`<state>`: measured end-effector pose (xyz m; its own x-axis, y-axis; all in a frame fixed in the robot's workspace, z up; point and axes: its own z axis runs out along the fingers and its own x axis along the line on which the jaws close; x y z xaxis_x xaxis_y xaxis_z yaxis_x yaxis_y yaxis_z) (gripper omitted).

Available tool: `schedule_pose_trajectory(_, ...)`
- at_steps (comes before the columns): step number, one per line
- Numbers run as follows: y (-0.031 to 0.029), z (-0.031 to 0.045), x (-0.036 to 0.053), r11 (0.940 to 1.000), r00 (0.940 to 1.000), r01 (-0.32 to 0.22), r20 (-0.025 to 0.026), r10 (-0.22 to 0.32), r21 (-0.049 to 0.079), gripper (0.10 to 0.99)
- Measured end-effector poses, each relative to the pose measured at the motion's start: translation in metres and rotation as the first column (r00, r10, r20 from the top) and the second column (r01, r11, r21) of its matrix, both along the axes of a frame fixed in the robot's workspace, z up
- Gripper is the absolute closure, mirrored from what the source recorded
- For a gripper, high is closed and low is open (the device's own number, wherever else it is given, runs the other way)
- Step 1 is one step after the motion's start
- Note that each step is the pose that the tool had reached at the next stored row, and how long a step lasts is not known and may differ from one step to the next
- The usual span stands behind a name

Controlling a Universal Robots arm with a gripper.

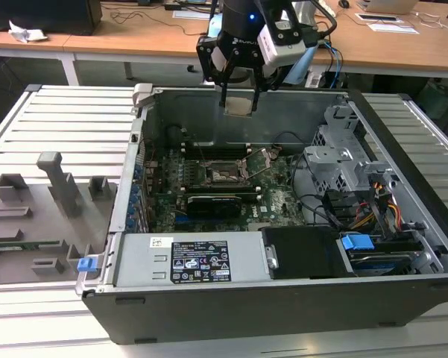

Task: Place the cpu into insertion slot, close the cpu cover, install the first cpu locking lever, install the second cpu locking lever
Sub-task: 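Place the cpu into insertion slot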

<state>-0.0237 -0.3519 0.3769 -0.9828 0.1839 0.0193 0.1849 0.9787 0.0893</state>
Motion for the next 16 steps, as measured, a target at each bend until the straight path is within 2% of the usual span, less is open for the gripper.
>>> schedule_pose_trajectory(16,0.0000,0.0000,0.0000,0.9994,0.9994,0.036,0.0000,-0.036,0.000,0.557)
